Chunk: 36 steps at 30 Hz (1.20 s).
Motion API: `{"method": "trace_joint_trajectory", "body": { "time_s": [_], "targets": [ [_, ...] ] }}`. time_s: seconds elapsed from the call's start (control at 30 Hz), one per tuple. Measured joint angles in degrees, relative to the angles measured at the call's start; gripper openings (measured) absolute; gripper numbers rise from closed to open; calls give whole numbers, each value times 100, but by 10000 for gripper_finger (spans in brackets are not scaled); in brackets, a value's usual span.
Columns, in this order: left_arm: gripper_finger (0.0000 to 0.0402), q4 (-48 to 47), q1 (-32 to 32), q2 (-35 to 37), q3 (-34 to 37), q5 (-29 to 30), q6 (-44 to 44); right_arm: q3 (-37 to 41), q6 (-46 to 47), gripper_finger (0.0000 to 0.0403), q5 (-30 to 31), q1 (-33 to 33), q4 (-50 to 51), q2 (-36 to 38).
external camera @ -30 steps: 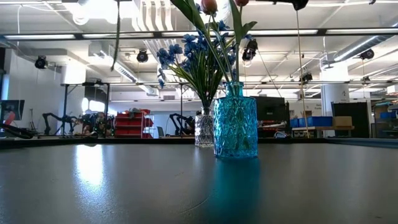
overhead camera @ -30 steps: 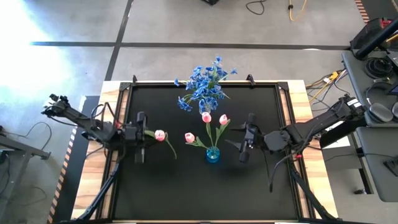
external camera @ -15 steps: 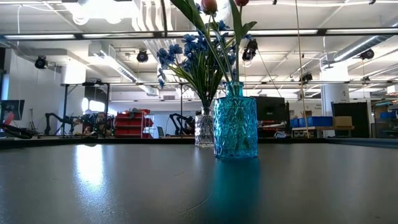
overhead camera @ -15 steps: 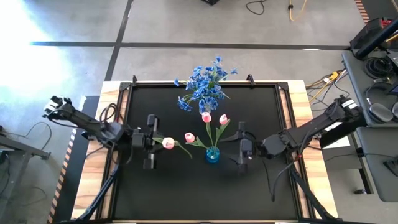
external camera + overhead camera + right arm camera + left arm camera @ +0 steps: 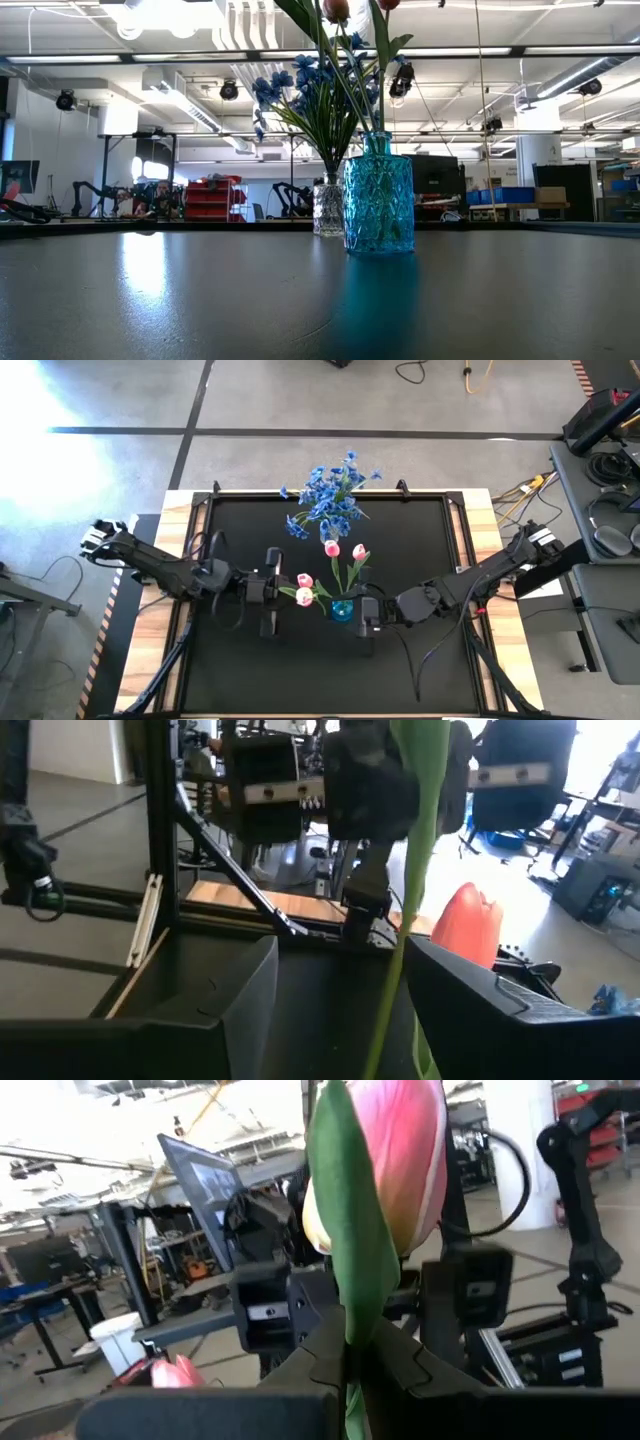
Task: Sort flowers into vase by color
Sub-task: Put the pink tulip into the blue vase
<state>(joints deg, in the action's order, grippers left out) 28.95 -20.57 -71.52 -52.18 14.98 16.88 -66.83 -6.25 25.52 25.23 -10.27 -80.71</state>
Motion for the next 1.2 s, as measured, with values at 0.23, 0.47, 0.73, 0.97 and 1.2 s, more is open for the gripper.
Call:
{"method": "trace_joint_trajectory", "body": {
  "time_s": [0.23, 0.47, 0.73, 0.97, 1.2],
  "targets": [
    [0, 210, 162, -236, -68, -418, -111, -199, 175, 169, 579, -101, 15, -150],
    [0, 406, 263, -380, -68, -661, -117, -205, 316, 126, 335, -193, -96, -157],
    [0, 544, 432, -516, -68, -823, -310, -205, 582, 84, 99, -428, -40, -160],
    [24, 436, 467, -495, -68, -675, -500, -205, 74, 17, 275, -380, -13, -157],
    [101, -8, 465, -256, -68, -651, -480, -96, -231, 14, 1143, -146, 16, -16]
  ]
}}
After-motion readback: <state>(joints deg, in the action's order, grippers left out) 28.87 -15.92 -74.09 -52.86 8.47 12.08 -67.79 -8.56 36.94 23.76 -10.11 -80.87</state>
